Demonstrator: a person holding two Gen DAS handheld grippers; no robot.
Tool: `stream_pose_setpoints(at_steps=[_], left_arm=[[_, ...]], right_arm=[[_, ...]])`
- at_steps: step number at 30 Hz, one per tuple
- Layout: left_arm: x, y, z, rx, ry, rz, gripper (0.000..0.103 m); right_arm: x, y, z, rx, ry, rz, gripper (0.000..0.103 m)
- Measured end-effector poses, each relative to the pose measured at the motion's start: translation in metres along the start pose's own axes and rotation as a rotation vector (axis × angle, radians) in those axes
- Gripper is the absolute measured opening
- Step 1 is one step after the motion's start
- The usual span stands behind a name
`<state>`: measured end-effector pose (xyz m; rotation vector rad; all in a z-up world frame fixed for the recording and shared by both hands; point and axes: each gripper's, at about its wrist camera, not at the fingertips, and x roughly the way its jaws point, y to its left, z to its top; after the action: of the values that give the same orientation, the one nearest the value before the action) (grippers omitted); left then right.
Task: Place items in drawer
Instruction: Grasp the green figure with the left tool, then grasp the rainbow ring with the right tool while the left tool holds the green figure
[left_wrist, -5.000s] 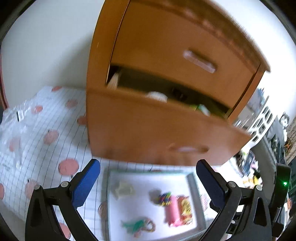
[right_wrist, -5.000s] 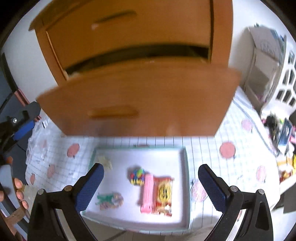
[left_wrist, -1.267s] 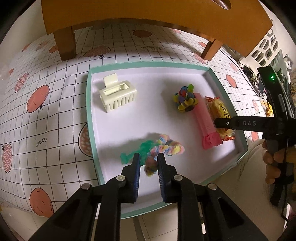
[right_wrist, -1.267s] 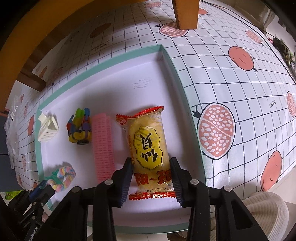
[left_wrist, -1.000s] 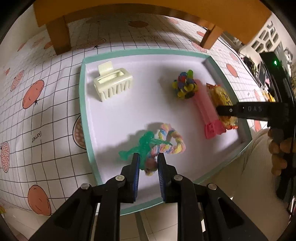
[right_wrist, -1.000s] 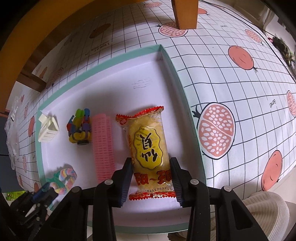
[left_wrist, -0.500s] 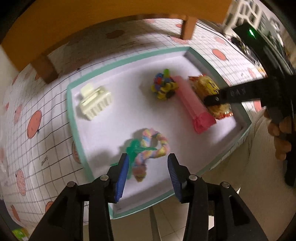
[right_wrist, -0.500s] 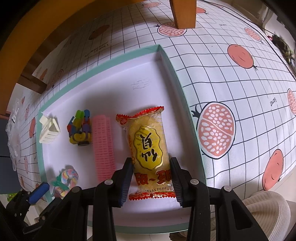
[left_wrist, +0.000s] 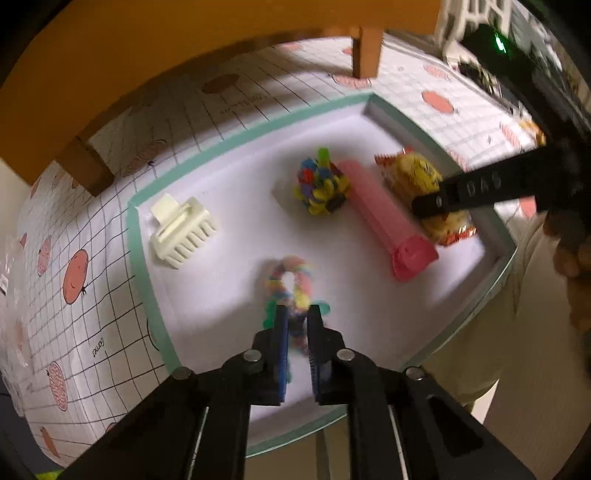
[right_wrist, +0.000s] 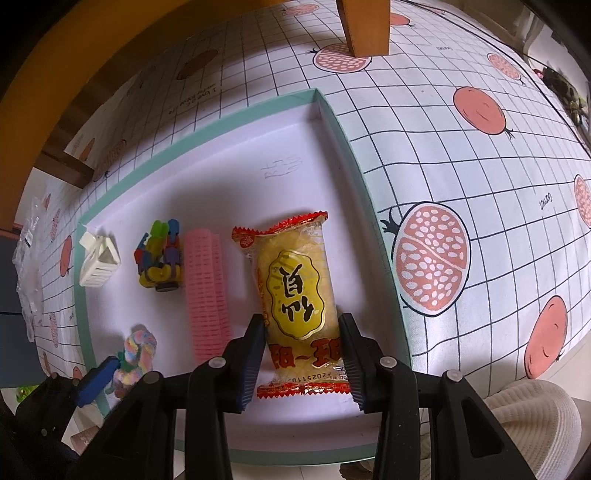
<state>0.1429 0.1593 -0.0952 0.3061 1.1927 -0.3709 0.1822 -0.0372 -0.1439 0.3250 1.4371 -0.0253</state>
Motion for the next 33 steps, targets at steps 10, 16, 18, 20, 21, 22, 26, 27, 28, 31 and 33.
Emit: stream_pose_setpoints(at_steps=[10, 16, 18, 20, 21, 22, 26, 27, 28, 31, 33], left_arm=[[-0.023, 0.059, 0.002, -0.329, -0.079, -0.241, 0.008], [-0.017, 0.061, -0.001, -0.337, -0.055, -0.244, 0.008], [-0.011, 0.062, -0.004, -0.328, -0.032, -0.233, 0.008], [-0.004, 0.059, -0.009, -0.317, -0.001, -0.236, 0.009], [0.000, 0.056, -0.010, -0.314, 0.009, -0.238, 0.009], [0.002, 0.054, -0.012, -0.309, 0.015, -0.239, 0.009], [0.009, 0.049, -0.015, -0.275, 0.038, -0.229, 0.020], [0.009, 0.048, -0.015, -0.270, 0.039, -0.226, 0.022], [0.010, 0.048, -0.016, -0.268, 0.039, -0.227, 0.023], [0.013, 0.045, -0.018, -0.262, 0.049, -0.226, 0.025], [0.015, 0.044, -0.019, -0.261, 0.055, -0.231, 0.027]], right_arm=[[-0.003, -0.004, 0.003, 0.008, 0.000, 0.011, 0.042], [-0.003, -0.004, 0.003, 0.008, 0.000, 0.011, 0.042], [-0.003, -0.005, 0.003, 0.009, 0.004, 0.011, 0.042], [-0.003, -0.006, 0.005, 0.012, 0.010, 0.012, 0.042], [-0.003, -0.006, 0.005, 0.010, 0.017, 0.010, 0.042], [-0.003, -0.006, 0.006, 0.007, 0.023, 0.008, 0.042], [-0.005, -0.005, 0.009, 0.000, 0.026, 0.019, 0.043], [-0.007, -0.004, 0.010, -0.005, 0.022, 0.024, 0.043], [-0.010, -0.004, 0.011, -0.015, 0.016, 0.025, 0.045], [-0.026, 0.002, 0.013, -0.065, -0.027, 0.015, 0.056], [-0.039, 0.006, 0.015, -0.082, -0.064, 0.017, 0.056]])
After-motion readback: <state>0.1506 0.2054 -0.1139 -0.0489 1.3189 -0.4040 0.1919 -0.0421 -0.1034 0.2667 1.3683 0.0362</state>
